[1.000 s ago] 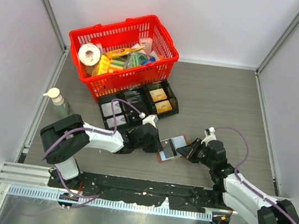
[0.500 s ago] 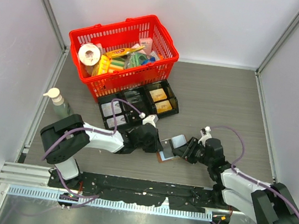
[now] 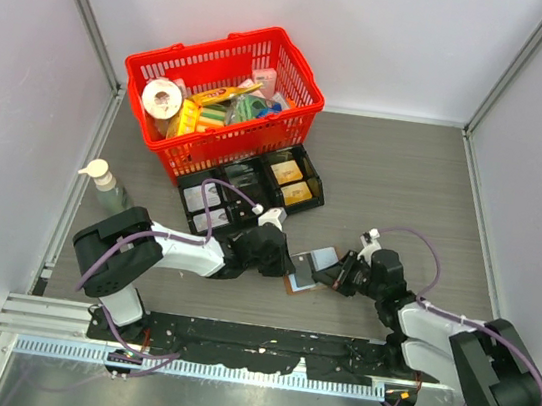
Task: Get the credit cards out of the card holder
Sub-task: Remove the credit card from the card holder, then place the credit card in the storage box.
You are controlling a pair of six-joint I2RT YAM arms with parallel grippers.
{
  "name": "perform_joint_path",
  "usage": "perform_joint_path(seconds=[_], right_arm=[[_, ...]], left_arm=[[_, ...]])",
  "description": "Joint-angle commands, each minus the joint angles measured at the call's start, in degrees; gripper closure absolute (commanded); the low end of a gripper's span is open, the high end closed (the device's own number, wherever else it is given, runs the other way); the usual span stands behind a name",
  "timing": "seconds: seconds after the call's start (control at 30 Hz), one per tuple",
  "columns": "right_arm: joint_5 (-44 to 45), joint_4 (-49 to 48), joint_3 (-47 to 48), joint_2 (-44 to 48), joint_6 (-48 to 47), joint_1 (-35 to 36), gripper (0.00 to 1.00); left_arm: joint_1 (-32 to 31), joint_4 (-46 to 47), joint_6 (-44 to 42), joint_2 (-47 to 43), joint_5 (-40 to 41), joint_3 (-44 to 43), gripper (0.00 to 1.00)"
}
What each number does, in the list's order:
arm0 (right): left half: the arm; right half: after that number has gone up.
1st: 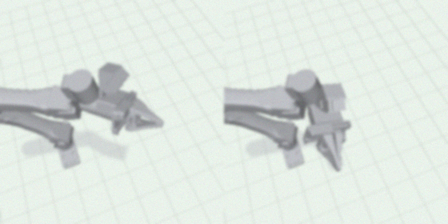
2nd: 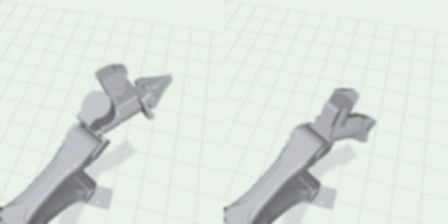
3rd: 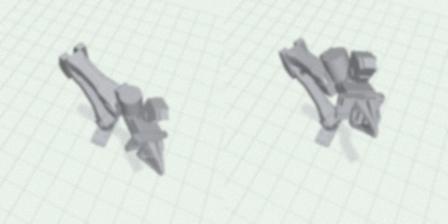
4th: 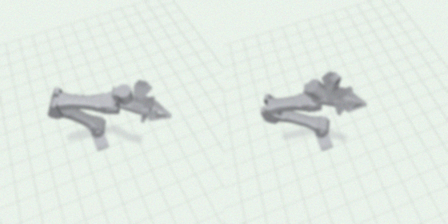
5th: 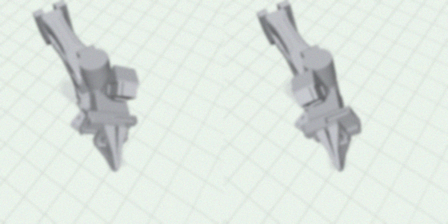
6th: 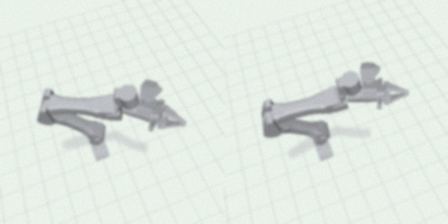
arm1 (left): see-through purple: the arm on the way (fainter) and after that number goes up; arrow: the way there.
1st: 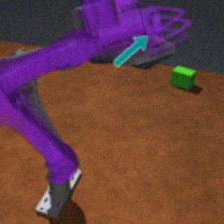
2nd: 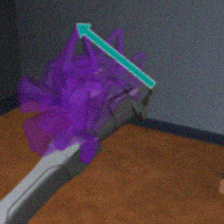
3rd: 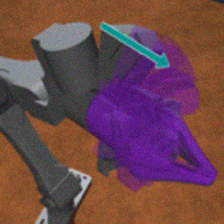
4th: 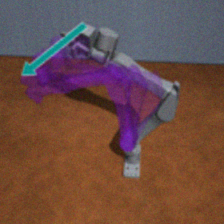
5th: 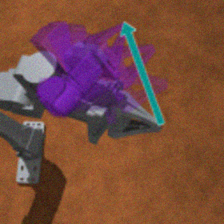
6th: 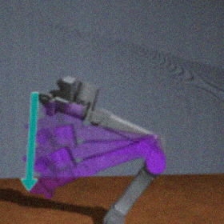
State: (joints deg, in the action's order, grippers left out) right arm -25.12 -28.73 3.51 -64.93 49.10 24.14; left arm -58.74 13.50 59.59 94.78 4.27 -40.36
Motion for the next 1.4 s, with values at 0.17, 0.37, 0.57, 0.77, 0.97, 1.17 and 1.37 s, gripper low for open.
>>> perform_joint_path(seconds=[0.17,0.37,0.57,0.77,0.97,1.17,1.37], right_arm=[[3.9,19.0,4.0,14.9,-6.7,-2.7,0.99],[3.8,26.5,7.0,16.6,-8.9,-4.7,0.99],[6.7,35.4,11.4,19.8,-9.9,-5.1,0.99],[12.6,47.9,19.7,24.0,-15.3,-5.1,0.99],[12.6,55.4,27.8,24.8,-21.8,-5.1,0.99],[4.5,57.4,33.5,23.7,-27.3,-5.1,0.99],[-8.9,59.3,39.5,22.2,-37.0,-5.0,0.99]], left_arm=[[-0.1,-2.4,-0.6,1.3,-0.8,0.5,0.93],[-0.1,-2.2,-0.5,1.1,-0.8,0.7,0.93],[-0.1,-0.7,-1.1,-0.5,-0.2,1.7,0.94],[0.0,-0.7,-2.8,-2.1,0.2,1.4,0.9],[1.4,-3.3,-8.1,-7.9,-0.2,-0.2,0.66],[6.5,-7.0,-17.7,-15.1,-9.0,-4.1,0.45],[10.6,-12.0,-32.9,-20.9,-21.6,-9.1,0.22]])
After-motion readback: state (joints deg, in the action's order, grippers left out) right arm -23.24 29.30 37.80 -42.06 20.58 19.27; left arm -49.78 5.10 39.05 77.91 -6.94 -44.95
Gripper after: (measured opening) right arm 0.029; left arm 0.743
